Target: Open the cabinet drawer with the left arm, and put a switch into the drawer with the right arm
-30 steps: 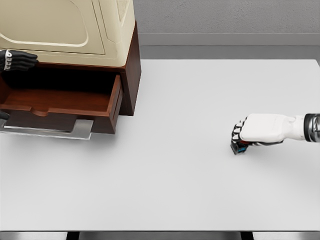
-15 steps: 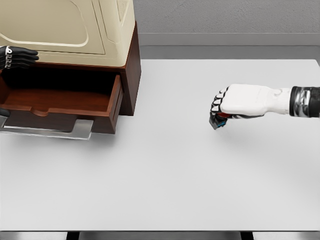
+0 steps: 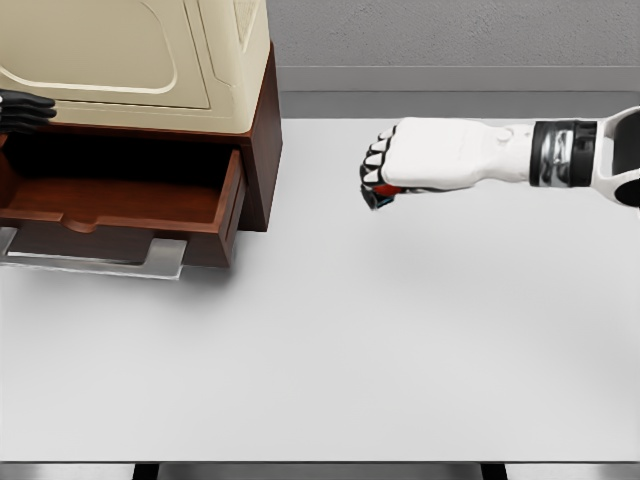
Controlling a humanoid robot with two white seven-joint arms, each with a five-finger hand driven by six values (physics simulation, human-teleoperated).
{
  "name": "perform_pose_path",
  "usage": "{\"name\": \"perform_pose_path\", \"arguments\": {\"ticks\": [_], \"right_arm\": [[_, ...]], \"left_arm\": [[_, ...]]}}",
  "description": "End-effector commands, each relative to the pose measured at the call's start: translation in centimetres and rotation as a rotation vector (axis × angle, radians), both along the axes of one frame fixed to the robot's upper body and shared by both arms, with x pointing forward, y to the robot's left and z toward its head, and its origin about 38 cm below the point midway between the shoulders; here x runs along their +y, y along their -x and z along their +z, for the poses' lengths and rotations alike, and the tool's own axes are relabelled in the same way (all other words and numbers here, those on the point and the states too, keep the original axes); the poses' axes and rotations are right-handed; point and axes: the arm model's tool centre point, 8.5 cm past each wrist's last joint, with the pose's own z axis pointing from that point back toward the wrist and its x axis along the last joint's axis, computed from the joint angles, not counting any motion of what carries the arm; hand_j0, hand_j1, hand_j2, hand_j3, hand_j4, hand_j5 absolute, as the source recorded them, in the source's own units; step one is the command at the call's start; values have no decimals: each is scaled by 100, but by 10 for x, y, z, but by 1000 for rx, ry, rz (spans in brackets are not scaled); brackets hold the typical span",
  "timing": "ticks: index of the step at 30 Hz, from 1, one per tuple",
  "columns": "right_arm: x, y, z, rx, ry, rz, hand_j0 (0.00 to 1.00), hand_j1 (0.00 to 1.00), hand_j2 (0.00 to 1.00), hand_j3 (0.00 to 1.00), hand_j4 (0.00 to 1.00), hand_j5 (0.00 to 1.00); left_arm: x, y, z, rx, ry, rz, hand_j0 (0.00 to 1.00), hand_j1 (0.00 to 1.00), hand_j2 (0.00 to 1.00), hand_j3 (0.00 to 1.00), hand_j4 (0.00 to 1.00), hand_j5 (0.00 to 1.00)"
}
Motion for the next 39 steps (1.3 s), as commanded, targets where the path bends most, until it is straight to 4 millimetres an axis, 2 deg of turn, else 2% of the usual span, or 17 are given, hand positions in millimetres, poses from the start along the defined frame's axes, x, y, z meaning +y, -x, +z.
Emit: {"name": "perform_pose_path", "arguments": {"ticks": [1,7,10,17,20,23,27,30,36,38,39], "right_arm": [[19,3,-7,21,-6,44,43,43,43,43,43,43],[51,0,9,-12,-12,112,44,44,44,44,44,44],[56,-5,24,-40,-19,114,44,44,44,44,44,44],[98,-5,39,-71,7,199,43,43,43,43,43,43],[111,-10,54,-94,-3,210,44,44,44,44,44,44],[116,-9,65,-118,-5,221,44,44,44,44,44,44],[135,-2,80,-150,-19,266,44,44,44,44,44,44],[157,8,77,-150,1,324,44,44,44,44,44,44],[186,22,95,-164,-17,403,44,44,44,44,44,44],[195,14,96,-147,-23,390,44,44,44,44,44,44],[205,8,90,-123,-12,385,44,44,44,44,44,44]], "left_arm": [[0,0,1,0,4,2,100,100,100,100,100,100],[1,0,1,1,3,3,100,100,100,100,100,100],[0,1,1,0,3,0,100,100,100,100,100,100],[0,1,1,0,2,0,100,100,100,100,100,100],[0,1,1,2,2,0,100,100,100,100,100,100],[-1,1,0,1,3,-4,100,100,100,100,100,100],[-2,1,1,-2,3,-7,100,100,100,100,100,100],[-2,1,0,0,4,-8,100,100,100,100,100,100],[-2,1,-1,0,4,-10,100,100,100,100,100,100],[-2,1,-2,2,5,-11,100,100,100,100,100,100],[-2,1,-2,2,5,-11,100,100,100,100,100,100]]}}
